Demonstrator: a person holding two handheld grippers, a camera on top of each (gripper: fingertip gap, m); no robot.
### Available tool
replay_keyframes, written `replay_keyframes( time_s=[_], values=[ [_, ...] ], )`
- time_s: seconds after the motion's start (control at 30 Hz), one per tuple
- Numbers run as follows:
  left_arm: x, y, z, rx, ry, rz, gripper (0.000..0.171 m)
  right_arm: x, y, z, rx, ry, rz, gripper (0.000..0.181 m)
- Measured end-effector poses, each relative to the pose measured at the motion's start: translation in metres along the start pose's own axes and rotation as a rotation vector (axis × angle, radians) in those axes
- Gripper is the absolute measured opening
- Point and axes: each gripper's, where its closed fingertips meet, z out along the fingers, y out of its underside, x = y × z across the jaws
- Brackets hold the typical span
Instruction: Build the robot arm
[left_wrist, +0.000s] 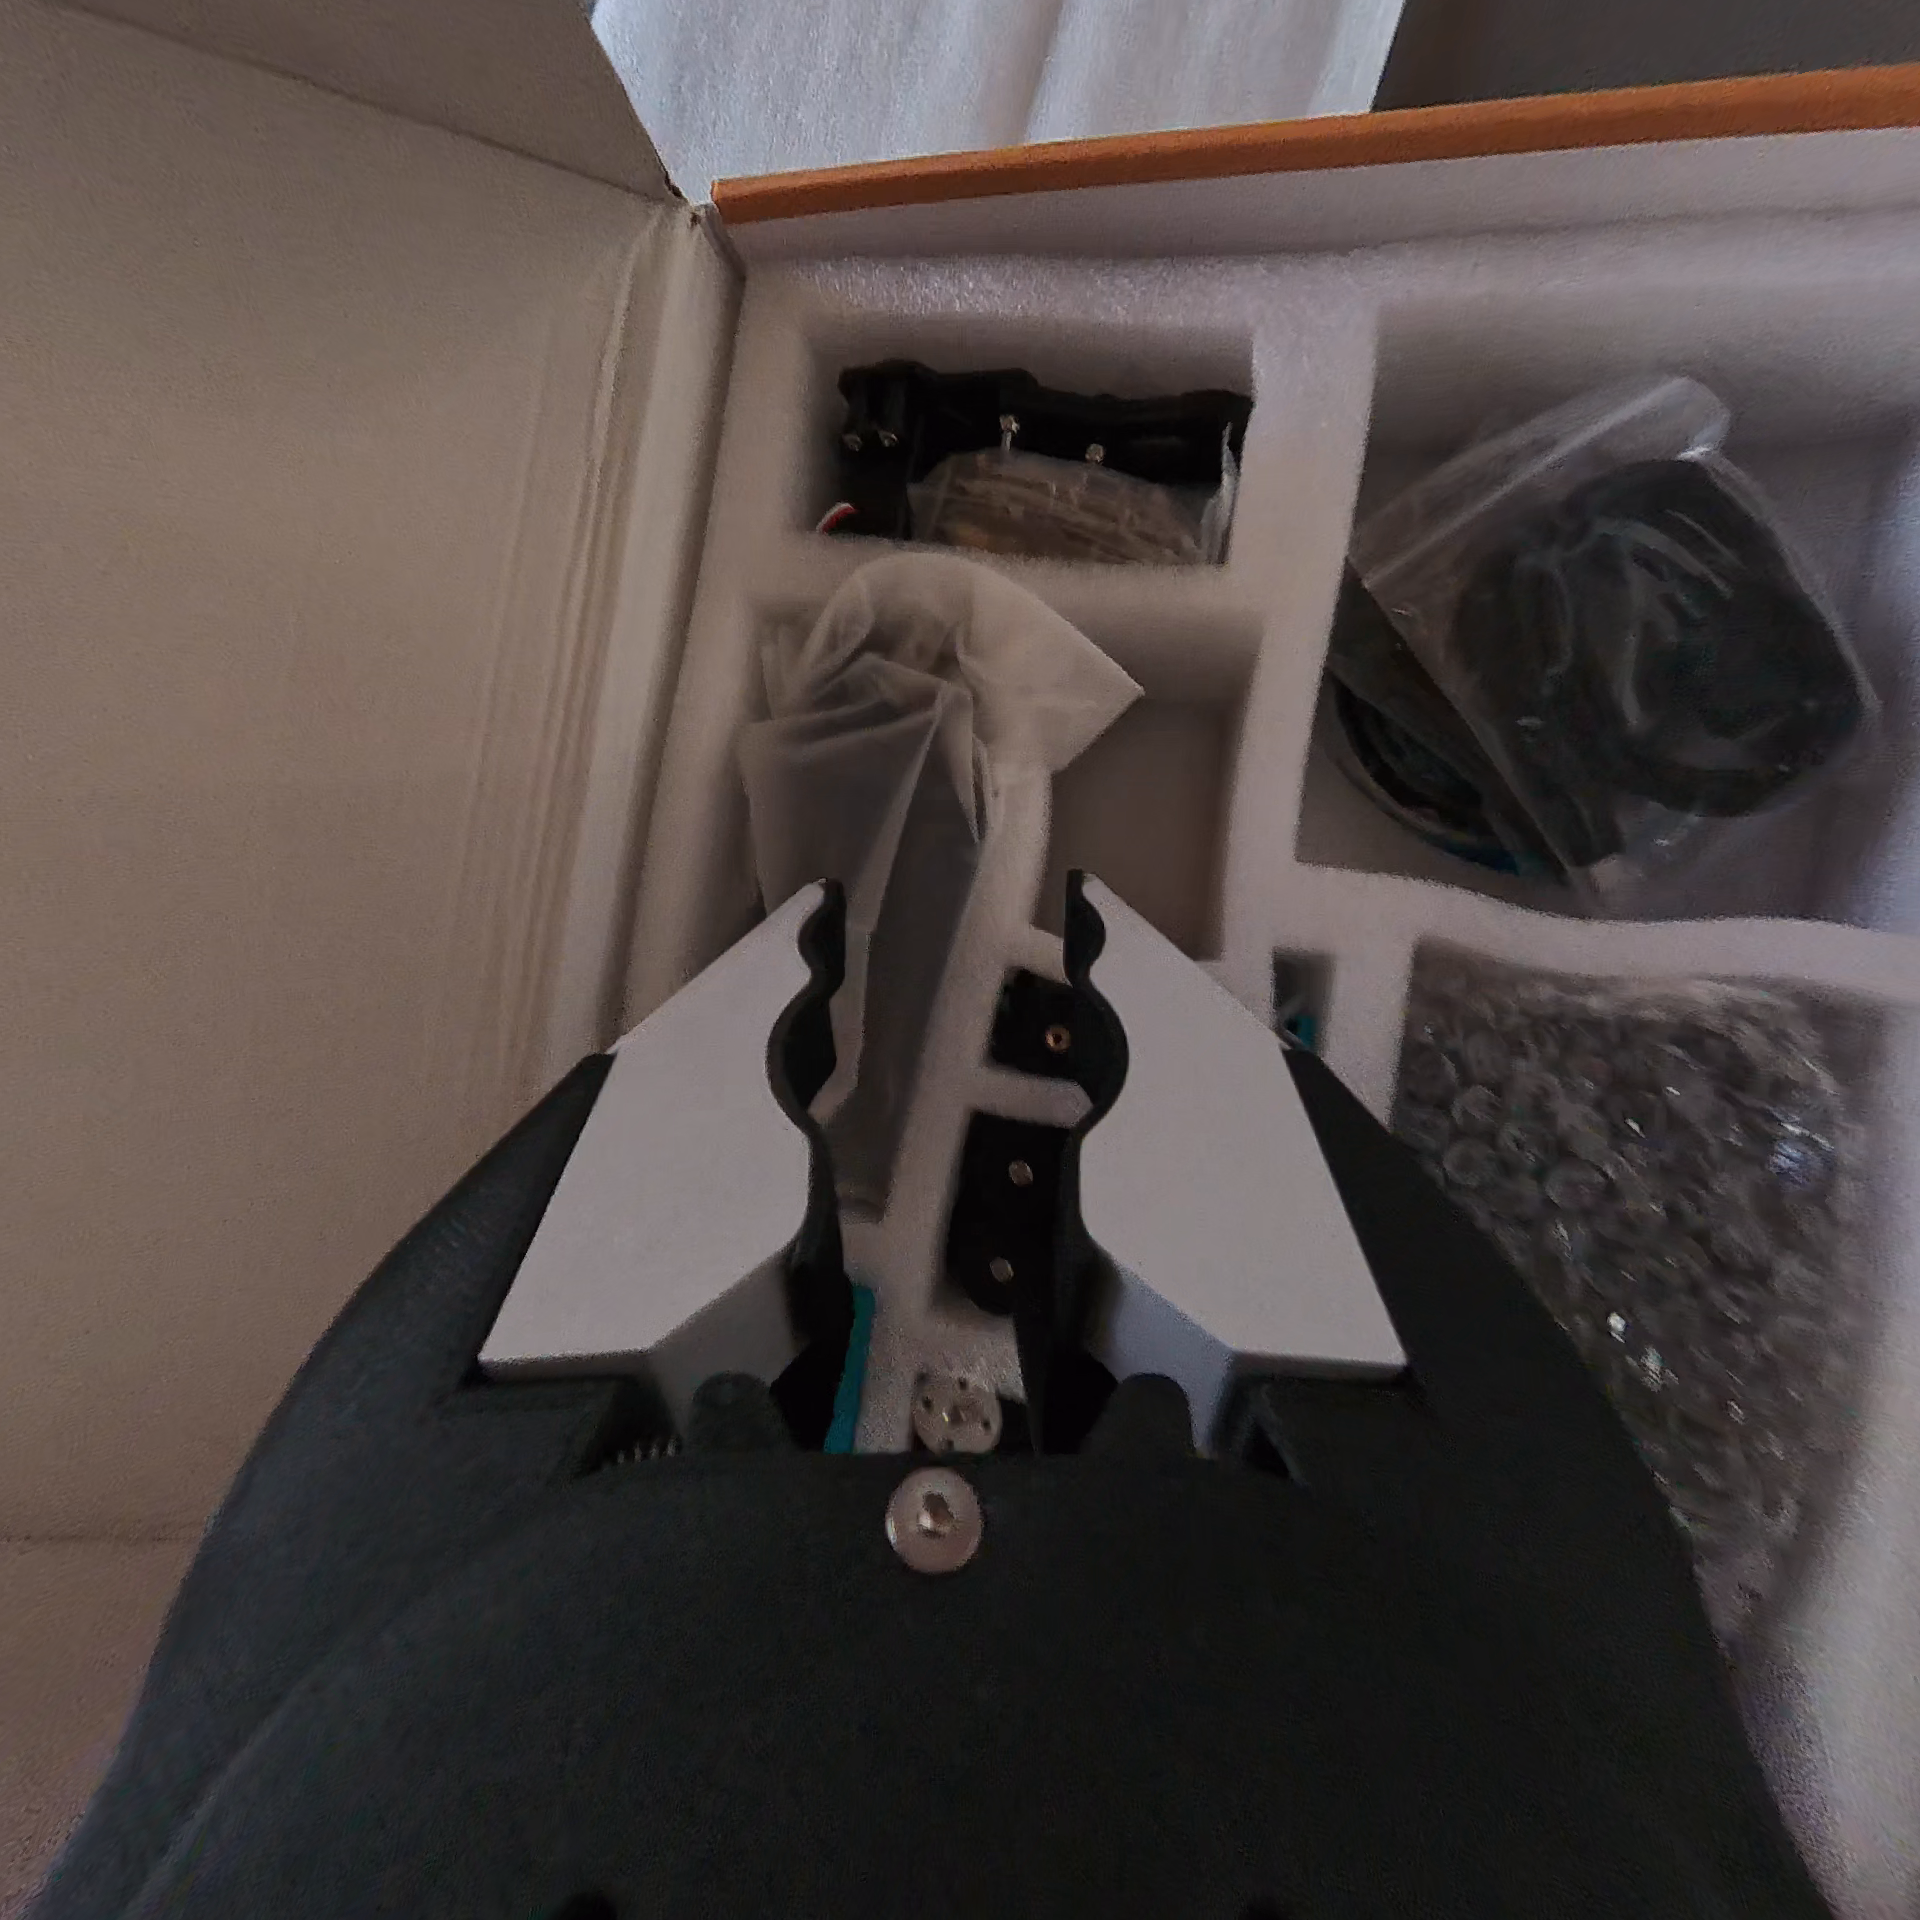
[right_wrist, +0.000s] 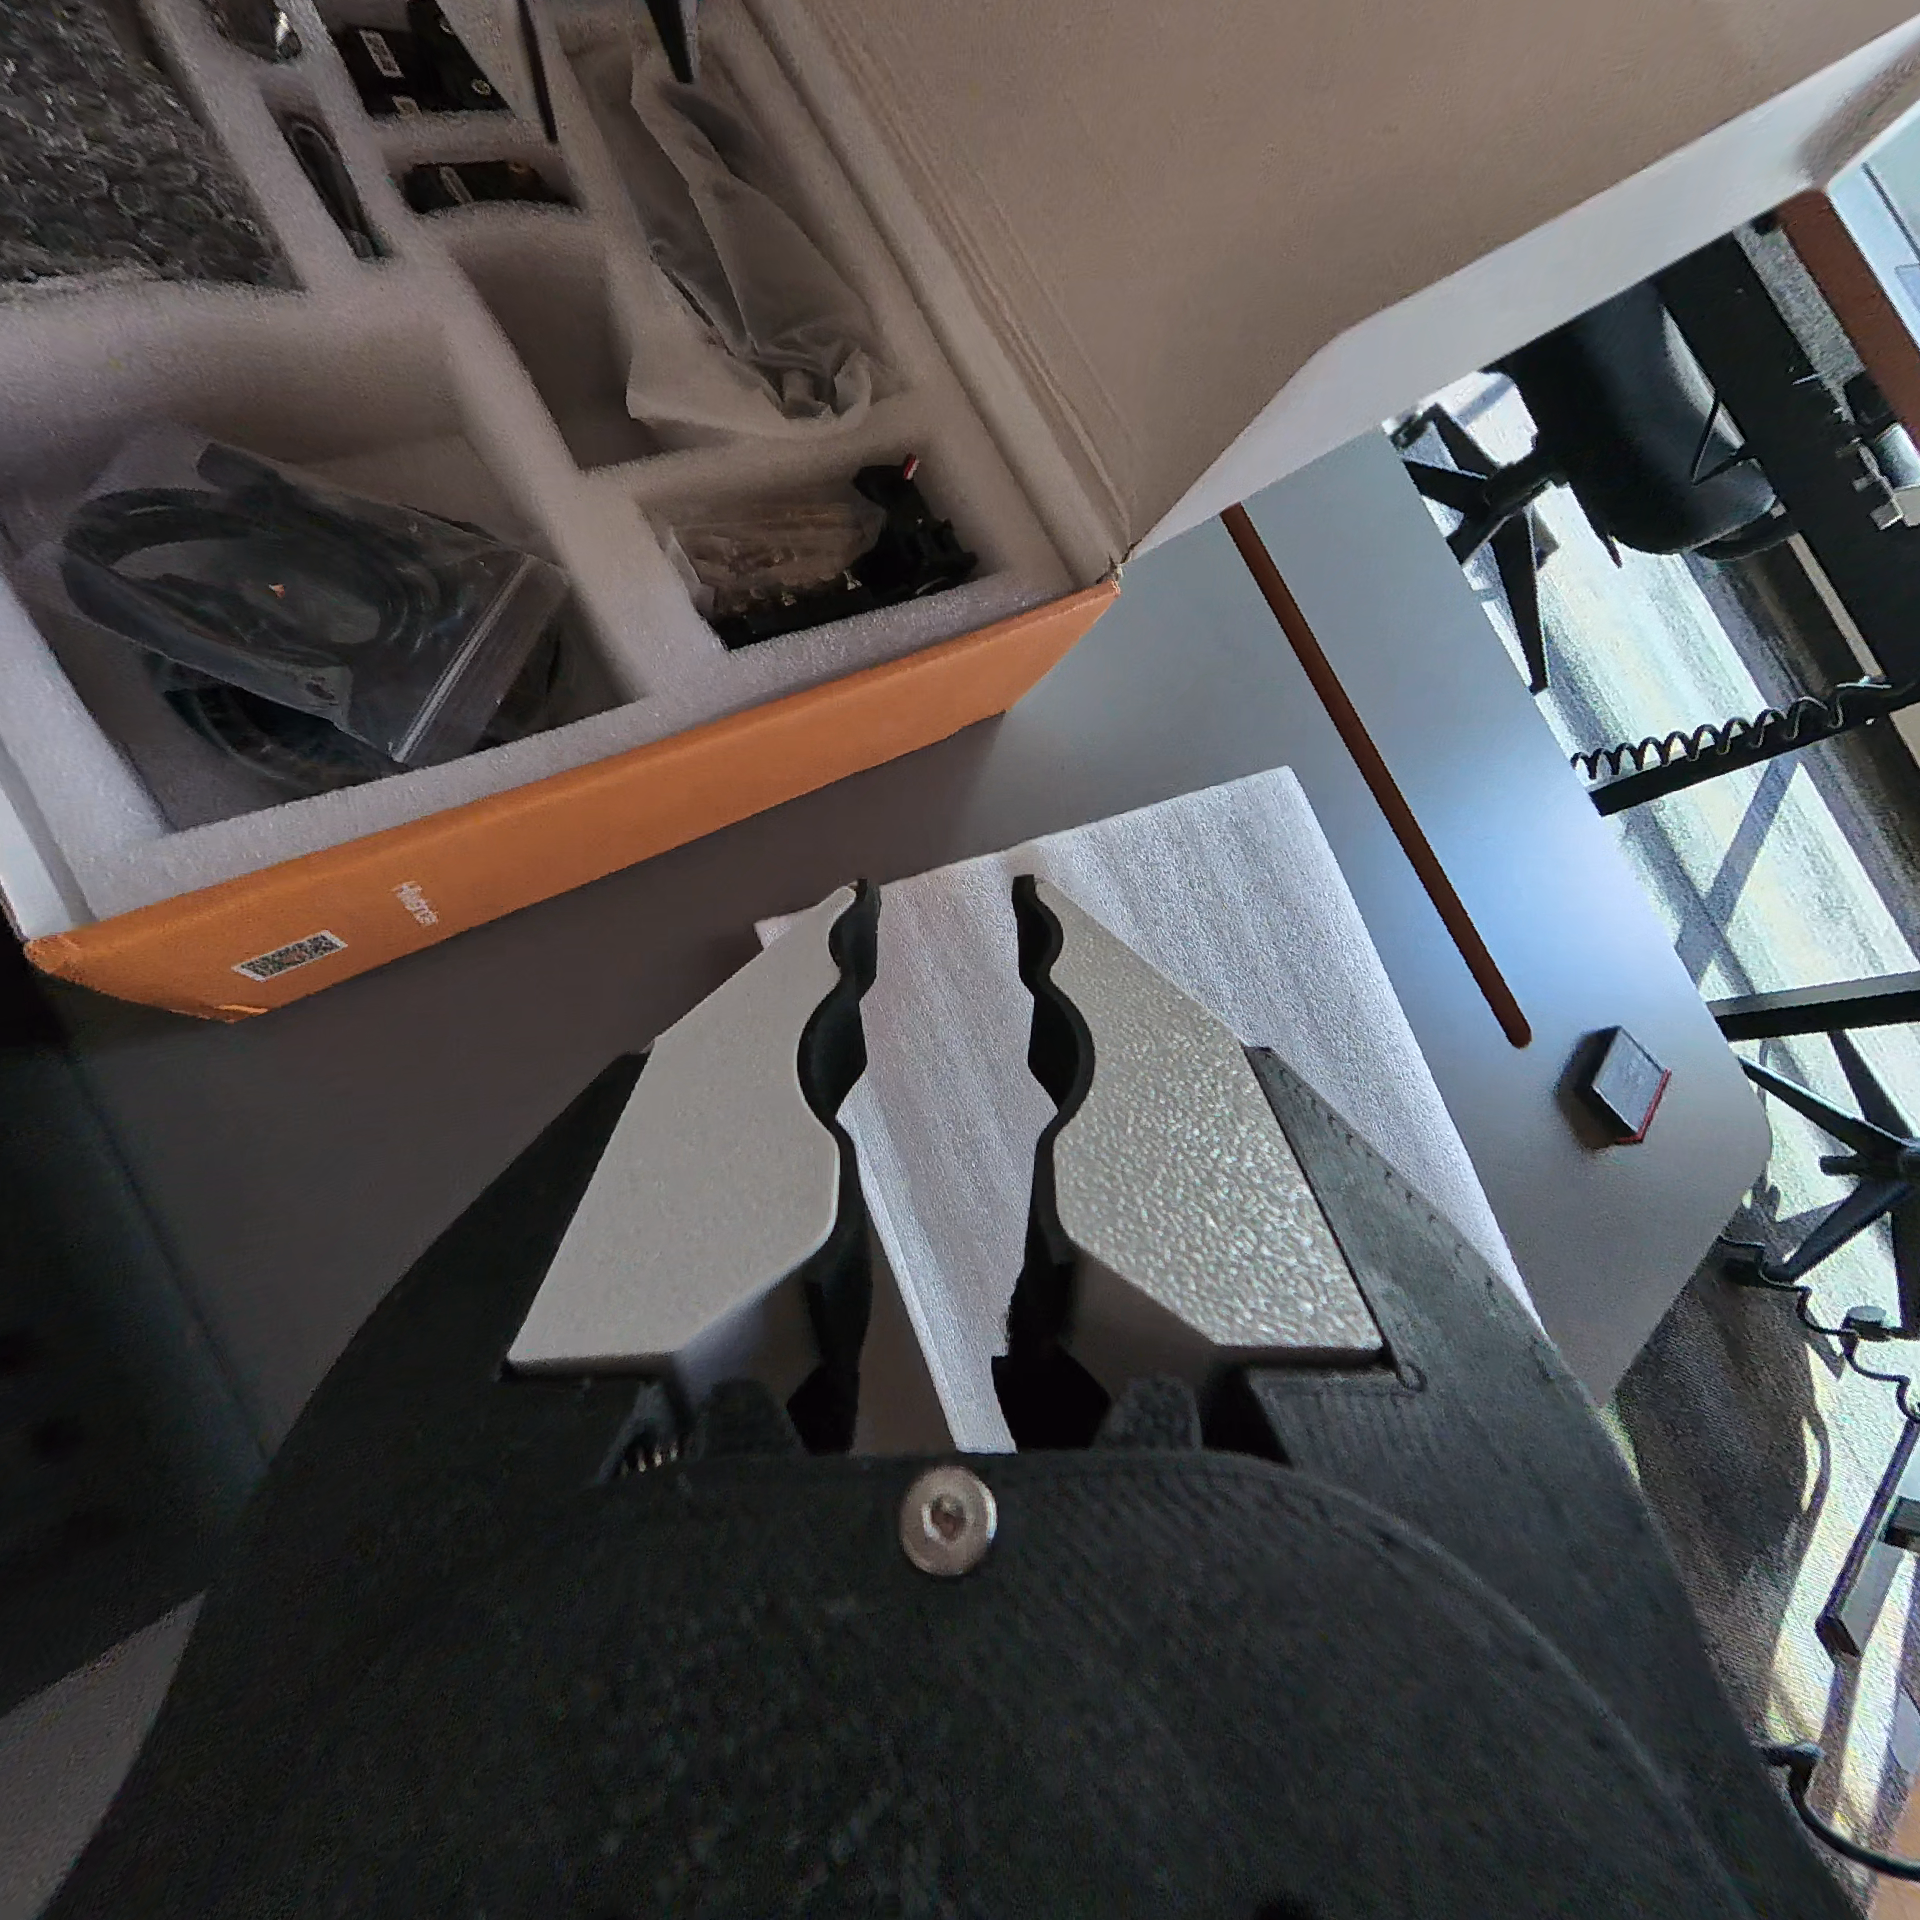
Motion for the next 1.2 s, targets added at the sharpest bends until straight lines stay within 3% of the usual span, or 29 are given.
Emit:
replay_keyframes(
  time_s=[0.23,0.47,0.6,0.77,0.93,1.0,1.2],
  values=[
    [-0.016,0.0,0.031,-0.051,-0.004,0.039,0.047,0.019,0.03,-0.01,0.04,-0.001,0.017,0.026],
    [-0.01,0.004,0.035,-0.06,0.143,-0.039,0.032,0.053,0.067,0.003,0.046,-0.018,0.091,0.026],
    [-0.009,0.004,0.034,-0.055,0.159,-0.048,0.023,0.033,0.106,0.007,0.007,-0.055,0.036,0.047],
    [-0.009,0.004,0.034,-0.052,0.159,-0.059,0.021,-0.007,0.149,0.013,-0.111,-0.044,-0.246,0.049],
    [-0.009,0.004,0.034,-0.074,0.162,-0.07,0.02,-0.005,0.167,0.021,-0.194,-0.027,-0.345,0.028],
    [-0.009,0.004,0.033,-0.08,0.156,-0.062,0.019,-0.001,0.172,0.021,-0.215,-0.028,-0.382,0.005],
    [-0.007,0.006,0.029,-0.11,0.169,-0.04,0.006,0.01,0.183,0.018,-0.26,-0.059,-0.471,0.001]
  ],
)
